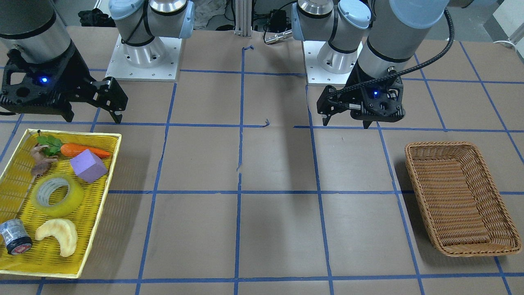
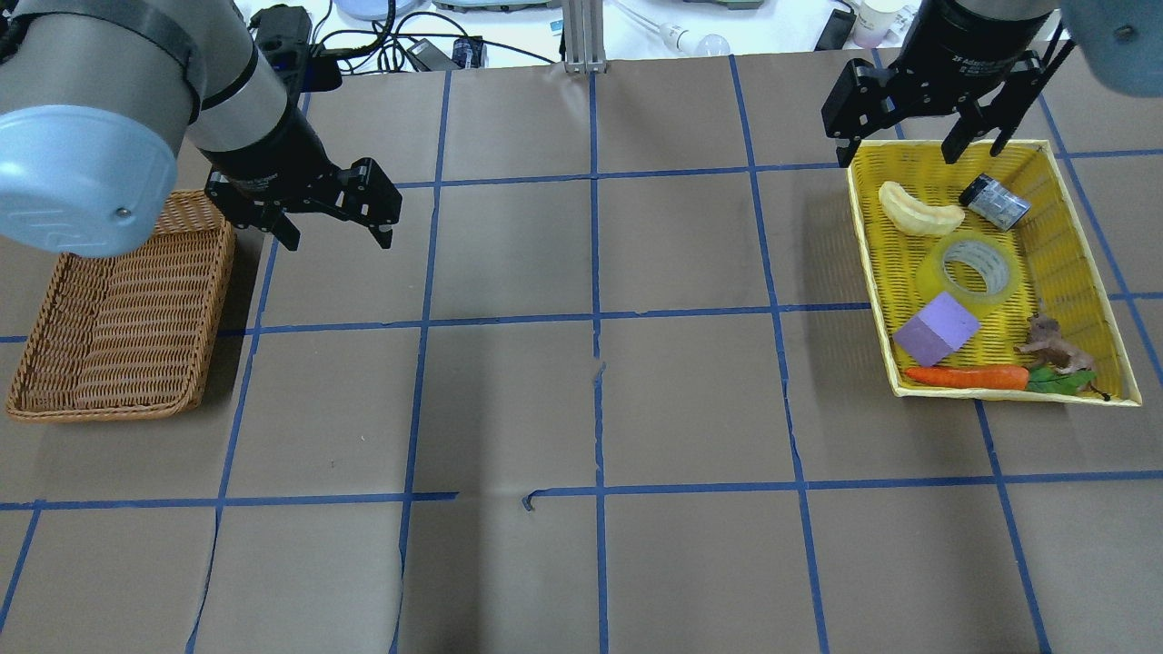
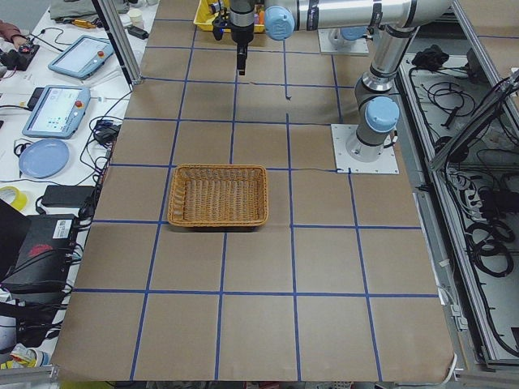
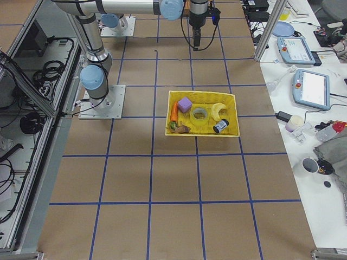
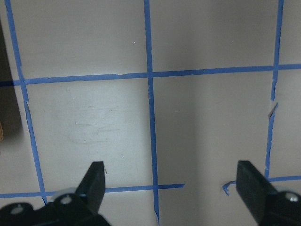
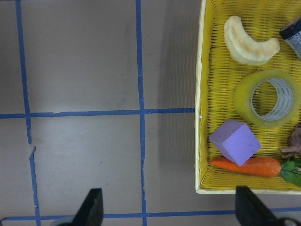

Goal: Transfer tape with both arms

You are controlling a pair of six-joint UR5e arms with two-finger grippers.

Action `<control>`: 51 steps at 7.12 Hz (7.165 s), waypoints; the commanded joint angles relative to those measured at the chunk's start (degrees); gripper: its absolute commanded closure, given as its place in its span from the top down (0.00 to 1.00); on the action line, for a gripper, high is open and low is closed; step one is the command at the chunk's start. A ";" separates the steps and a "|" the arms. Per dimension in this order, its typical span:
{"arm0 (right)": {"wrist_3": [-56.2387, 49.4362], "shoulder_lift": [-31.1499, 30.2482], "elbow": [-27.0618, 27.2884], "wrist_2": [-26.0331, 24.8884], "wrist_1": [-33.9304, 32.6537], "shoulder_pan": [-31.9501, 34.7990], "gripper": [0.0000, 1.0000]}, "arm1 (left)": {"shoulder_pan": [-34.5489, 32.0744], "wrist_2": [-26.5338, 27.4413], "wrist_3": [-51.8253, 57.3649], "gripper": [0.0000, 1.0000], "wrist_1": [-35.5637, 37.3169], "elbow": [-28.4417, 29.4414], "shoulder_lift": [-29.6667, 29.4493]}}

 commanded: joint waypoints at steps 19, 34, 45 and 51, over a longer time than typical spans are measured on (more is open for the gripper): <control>-32.31 15.36 -6.67 -0.91 -3.47 -15.80 1.00 | -0.09 0.19 0.00 1.00 -3.52 0.00 0.39; -45.45 22.60 7.59 -2.58 -26.90 -24.08 0.00 | -0.09 0.01 -0.09 1.00 -3.43 0.00 0.13; 14.65 25.93 -5.79 3.65 -17.01 16.87 0.00 | 0.00 -0.07 0.62 1.00 -3.34 0.00 -0.31; 19.22 39.99 -14.92 3.49 -23.97 19.78 0.00 | 0.00 0.01 0.62 1.00 -3.43 -0.09 -0.75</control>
